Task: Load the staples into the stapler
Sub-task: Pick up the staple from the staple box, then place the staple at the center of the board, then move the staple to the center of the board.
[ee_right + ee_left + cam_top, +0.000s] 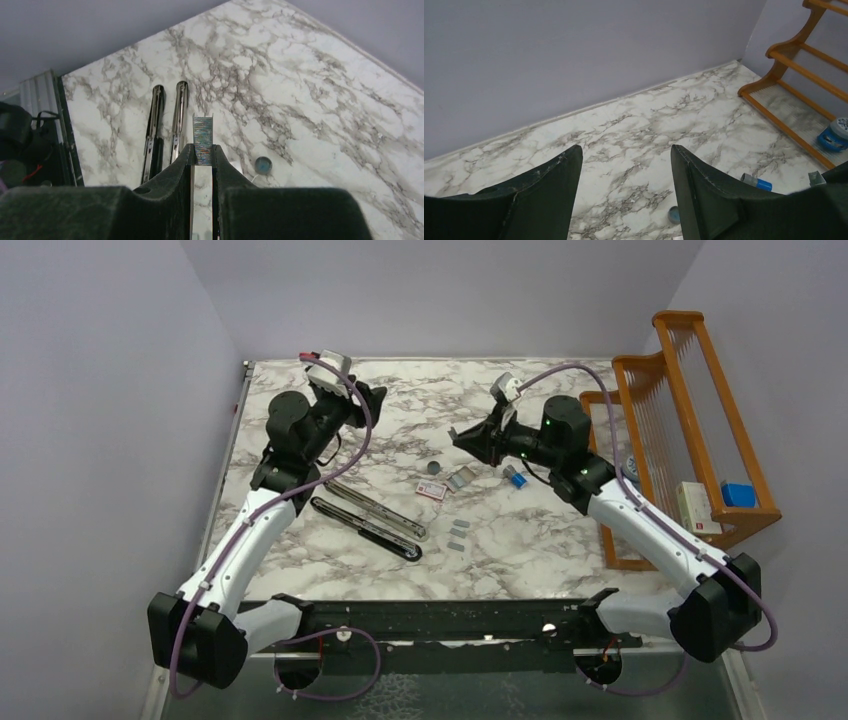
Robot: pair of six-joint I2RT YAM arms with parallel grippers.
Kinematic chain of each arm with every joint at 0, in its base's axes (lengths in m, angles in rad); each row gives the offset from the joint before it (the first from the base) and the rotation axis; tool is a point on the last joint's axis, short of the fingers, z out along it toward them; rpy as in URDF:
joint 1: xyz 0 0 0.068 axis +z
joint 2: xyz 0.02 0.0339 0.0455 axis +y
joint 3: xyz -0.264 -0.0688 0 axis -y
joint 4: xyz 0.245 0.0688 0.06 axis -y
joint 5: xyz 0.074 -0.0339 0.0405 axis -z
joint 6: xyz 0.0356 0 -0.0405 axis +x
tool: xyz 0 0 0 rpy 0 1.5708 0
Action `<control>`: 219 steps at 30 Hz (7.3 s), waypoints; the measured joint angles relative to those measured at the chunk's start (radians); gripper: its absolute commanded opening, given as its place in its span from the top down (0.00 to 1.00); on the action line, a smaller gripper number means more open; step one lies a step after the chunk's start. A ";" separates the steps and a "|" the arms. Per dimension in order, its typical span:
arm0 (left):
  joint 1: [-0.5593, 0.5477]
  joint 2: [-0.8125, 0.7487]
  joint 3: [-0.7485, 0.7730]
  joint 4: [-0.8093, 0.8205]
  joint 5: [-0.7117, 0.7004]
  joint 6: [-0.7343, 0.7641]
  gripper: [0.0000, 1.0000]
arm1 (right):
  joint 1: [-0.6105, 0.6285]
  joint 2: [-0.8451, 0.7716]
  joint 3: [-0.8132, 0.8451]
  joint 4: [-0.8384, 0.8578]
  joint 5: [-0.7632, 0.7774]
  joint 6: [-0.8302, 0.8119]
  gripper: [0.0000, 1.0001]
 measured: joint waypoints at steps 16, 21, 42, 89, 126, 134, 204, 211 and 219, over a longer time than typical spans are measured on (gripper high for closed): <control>0.000 0.047 -0.188 0.019 -0.071 0.004 0.32 | 0.109 0.390 0.134 -0.626 0.203 -0.283 0.90; 0.000 0.074 -0.220 0.034 -0.098 0.004 0.32 | 0.118 0.491 0.146 -0.710 0.293 -0.318 0.89; -0.022 0.075 -0.232 0.055 -0.131 0.019 0.32 | 0.127 0.592 0.197 -0.723 0.336 -0.360 0.86; -0.033 0.125 -0.148 -0.167 -0.215 -0.064 0.31 | 0.139 0.171 -0.041 -0.322 0.587 0.072 0.54; 0.014 0.264 0.023 -0.500 -0.346 -0.216 0.03 | 0.139 0.262 -0.013 -0.433 0.570 0.182 0.48; 0.020 0.262 -0.007 -0.465 -0.312 -0.175 0.03 | 0.139 0.264 -0.031 -0.480 0.556 0.175 0.48; 0.020 0.239 -0.104 -0.317 -0.219 -0.103 0.02 | 0.139 0.447 -0.080 -0.357 0.360 -0.183 0.87; 0.020 0.239 -0.104 -0.317 -0.220 -0.100 0.02 | 0.139 0.415 -0.111 -0.341 0.360 -0.142 0.89; 0.021 0.239 -0.104 -0.317 -0.220 -0.100 0.02 | 0.139 0.394 -0.134 -0.298 0.358 -0.117 0.85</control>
